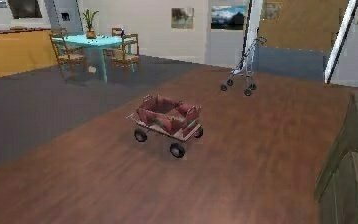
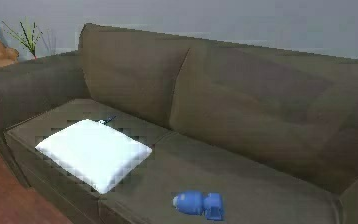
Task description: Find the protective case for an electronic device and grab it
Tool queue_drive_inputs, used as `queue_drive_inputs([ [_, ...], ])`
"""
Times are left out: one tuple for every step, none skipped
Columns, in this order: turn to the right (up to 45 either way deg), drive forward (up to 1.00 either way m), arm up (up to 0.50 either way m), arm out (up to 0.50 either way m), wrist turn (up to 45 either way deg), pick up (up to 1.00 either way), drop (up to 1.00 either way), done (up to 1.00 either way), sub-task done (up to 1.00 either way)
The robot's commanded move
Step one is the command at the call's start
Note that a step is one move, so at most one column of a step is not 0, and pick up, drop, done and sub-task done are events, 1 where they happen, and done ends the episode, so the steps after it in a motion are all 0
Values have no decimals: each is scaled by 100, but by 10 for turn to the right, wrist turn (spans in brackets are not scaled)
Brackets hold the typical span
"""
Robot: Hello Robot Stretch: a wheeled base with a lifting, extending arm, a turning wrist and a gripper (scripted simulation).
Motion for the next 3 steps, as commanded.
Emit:
queue_drive_inputs([
  [0,30,0,0,0,0,0,0,0],
  [-330,0,0,0,0,0,0,0,0],
  [0,35,0,0,0,0,0,0,0],
])
